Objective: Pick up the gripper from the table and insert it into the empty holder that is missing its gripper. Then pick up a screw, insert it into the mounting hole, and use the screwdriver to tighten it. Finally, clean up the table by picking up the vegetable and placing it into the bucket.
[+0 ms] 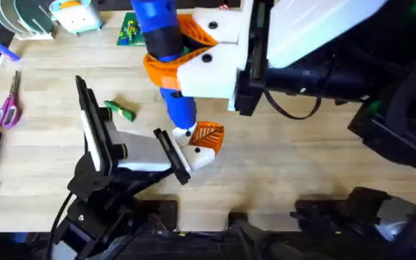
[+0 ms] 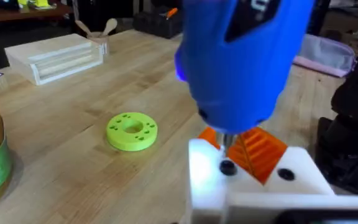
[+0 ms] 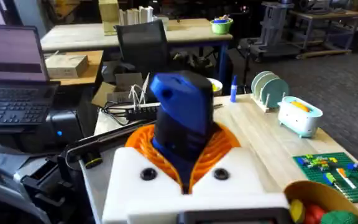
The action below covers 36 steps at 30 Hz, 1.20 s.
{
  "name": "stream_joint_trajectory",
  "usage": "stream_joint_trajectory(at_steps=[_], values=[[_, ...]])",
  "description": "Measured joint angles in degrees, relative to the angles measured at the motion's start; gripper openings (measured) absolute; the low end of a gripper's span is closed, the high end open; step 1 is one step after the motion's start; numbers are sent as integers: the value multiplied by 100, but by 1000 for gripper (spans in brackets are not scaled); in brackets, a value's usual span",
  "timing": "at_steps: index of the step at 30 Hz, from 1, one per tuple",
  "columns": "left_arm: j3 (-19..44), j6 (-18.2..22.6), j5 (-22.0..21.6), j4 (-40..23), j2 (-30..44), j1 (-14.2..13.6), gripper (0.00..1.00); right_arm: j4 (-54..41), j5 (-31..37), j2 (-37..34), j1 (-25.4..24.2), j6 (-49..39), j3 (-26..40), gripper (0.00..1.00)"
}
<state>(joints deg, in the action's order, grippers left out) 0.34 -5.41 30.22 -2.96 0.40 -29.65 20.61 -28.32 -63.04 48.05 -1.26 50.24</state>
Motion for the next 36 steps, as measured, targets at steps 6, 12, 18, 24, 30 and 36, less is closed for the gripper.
stream_joint_trajectory(at_steps=[6, 12, 18, 24, 30, 36], values=[[0, 1, 0, 0, 0, 0, 6, 7, 0, -9, 0, 18, 0, 23], [0, 1, 0, 0, 0, 0, 6, 8, 0, -9, 0, 139, 0, 23], [0, 0, 0, 0, 0, 0, 6, 2, 0, -9, 0, 248, 1, 23], [0, 0, 0, 0, 0, 0, 6, 0, 0, -9, 0, 256, 0, 23], [0, 2, 0, 0, 0, 0, 6, -3, 2, -9, -2, 243, 0, 23], [0, 0, 0, 0, 0, 0, 6, -3, 0, -24, -2, 232, 0, 23]])
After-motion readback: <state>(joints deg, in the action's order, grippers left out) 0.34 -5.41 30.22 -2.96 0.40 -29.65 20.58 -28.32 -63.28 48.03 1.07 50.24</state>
